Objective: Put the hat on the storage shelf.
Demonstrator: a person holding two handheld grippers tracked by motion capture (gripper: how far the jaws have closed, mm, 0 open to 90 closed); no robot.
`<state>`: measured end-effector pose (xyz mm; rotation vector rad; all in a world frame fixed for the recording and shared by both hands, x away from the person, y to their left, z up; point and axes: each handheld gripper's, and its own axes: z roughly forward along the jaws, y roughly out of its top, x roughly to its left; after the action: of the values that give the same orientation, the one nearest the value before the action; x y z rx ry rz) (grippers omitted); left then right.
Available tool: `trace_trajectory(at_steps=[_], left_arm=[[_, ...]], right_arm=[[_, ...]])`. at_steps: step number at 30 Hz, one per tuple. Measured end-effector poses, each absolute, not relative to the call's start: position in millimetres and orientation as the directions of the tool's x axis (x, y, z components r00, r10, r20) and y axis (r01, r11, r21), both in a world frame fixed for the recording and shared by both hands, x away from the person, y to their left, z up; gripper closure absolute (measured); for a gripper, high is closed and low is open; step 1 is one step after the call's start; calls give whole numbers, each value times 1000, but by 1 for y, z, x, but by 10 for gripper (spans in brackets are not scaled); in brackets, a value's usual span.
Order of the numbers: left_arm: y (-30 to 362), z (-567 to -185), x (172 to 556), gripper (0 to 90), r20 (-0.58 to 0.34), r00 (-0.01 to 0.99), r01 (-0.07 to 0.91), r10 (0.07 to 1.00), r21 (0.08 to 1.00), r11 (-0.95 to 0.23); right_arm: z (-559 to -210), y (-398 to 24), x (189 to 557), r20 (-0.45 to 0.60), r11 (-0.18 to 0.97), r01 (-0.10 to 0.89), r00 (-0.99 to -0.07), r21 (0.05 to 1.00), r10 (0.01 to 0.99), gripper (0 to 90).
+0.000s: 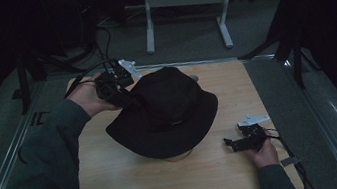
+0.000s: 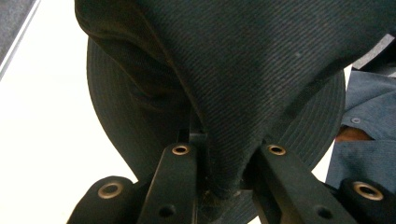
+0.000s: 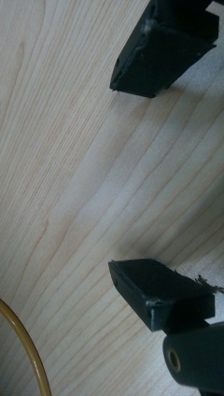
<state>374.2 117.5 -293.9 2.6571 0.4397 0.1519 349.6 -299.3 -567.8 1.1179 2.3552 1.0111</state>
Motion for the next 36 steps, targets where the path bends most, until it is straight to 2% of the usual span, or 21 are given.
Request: trace_trajectory(at_steps=[6, 13, 20, 25, 31, 36], left_arm=[[111, -300, 377, 772, 44, 936, 295, 349, 440, -848], [108, -305, 378, 566, 16, 927, 326, 373, 454, -829], [113, -299, 375, 295, 38, 907, 348, 418, 489, -800], [122, -293, 373, 173, 54, 887, 369, 459, 513, -775], [138, -288, 372, 135, 50, 866, 393, 498, 549, -738], [154, -287, 371, 151, 43, 839, 425, 542, 571, -703]], right_arm=[[-568, -299, 350, -5, 436, 531, -631, 726, 776, 116], [-568, -299, 350, -4, 435, 532, -630, 726, 776, 116], [-568, -299, 350, -4, 435, 532, -630, 726, 776, 116], [-568, -299, 350, -3, 434, 533, -629, 727, 777, 116], [-568, -299, 350, -4, 435, 532, -630, 726, 776, 116], [-568, -299, 350, -4, 435, 532, -630, 726, 776, 116]])
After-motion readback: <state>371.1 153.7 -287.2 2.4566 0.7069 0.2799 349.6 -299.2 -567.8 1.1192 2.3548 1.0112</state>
